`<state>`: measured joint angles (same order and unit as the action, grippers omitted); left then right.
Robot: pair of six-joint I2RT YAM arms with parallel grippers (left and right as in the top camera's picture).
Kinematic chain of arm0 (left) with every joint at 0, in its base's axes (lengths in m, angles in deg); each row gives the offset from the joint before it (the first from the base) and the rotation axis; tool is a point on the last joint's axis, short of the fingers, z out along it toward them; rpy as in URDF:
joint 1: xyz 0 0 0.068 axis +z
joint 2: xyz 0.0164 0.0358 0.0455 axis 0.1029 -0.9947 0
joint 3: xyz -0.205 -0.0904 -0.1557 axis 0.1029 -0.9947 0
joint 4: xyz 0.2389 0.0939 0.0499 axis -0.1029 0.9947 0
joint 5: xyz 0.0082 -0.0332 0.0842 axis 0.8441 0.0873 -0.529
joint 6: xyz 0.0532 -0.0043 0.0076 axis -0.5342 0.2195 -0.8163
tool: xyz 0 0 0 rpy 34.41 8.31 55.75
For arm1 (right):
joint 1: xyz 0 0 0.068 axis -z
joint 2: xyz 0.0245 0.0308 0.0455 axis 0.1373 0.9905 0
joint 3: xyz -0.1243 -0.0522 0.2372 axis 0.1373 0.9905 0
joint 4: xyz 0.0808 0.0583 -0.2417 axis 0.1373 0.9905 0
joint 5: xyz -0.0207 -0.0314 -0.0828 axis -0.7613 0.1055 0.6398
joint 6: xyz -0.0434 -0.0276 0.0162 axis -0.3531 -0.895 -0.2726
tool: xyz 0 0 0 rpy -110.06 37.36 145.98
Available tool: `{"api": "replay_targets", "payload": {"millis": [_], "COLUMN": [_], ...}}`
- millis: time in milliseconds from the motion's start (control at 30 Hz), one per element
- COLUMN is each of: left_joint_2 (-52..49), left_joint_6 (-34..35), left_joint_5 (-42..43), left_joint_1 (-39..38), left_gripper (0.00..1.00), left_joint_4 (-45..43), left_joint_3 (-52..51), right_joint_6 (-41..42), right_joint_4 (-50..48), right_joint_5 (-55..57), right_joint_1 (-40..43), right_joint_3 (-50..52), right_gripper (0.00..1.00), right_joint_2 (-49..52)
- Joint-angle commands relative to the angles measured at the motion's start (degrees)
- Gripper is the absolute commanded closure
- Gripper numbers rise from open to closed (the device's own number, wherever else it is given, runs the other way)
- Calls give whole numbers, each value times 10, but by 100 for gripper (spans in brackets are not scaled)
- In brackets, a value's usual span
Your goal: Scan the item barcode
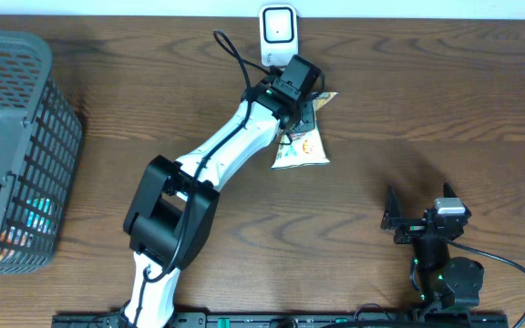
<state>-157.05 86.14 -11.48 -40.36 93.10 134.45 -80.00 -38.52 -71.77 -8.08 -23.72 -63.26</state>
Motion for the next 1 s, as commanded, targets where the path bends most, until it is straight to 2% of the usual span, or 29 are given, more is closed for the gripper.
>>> {"api": "replay_targets", "payload": {"millis": [0, 200, 333, 400, 667, 967], "left_joint_2": [-16, -14, -1, 16, 114, 57], "left_joint_6": [2, -2, -45, -62, -92, -92], "left_joint_5": [40, 40, 40, 40, 31, 21], "left_joint_1": [-12, -29, -31, -31, -24, -26], "left_gripper": [66, 64, 64, 60, 60, 61], "left_joint_4": [-2, -5, -2, 7, 3, 20], "left_joint_3": [-4, -4, 4, 17, 24, -1], "right_joint_6": [-6, -6, -6, -6, -6, -6], "right_joint_4": [2, 2, 2, 2, 2, 2], "right_joint_5": [5, 5, 5, 5, 5, 5], "right_joint_1": [-2, -2, -2, -2, -2, -2], "right_joint_3": [2, 2, 2, 2, 2, 2], "right_gripper": [1, 1, 1, 1, 1, 1], "right_joint_2": [-3, -3, -3, -3, -3, -3]}}
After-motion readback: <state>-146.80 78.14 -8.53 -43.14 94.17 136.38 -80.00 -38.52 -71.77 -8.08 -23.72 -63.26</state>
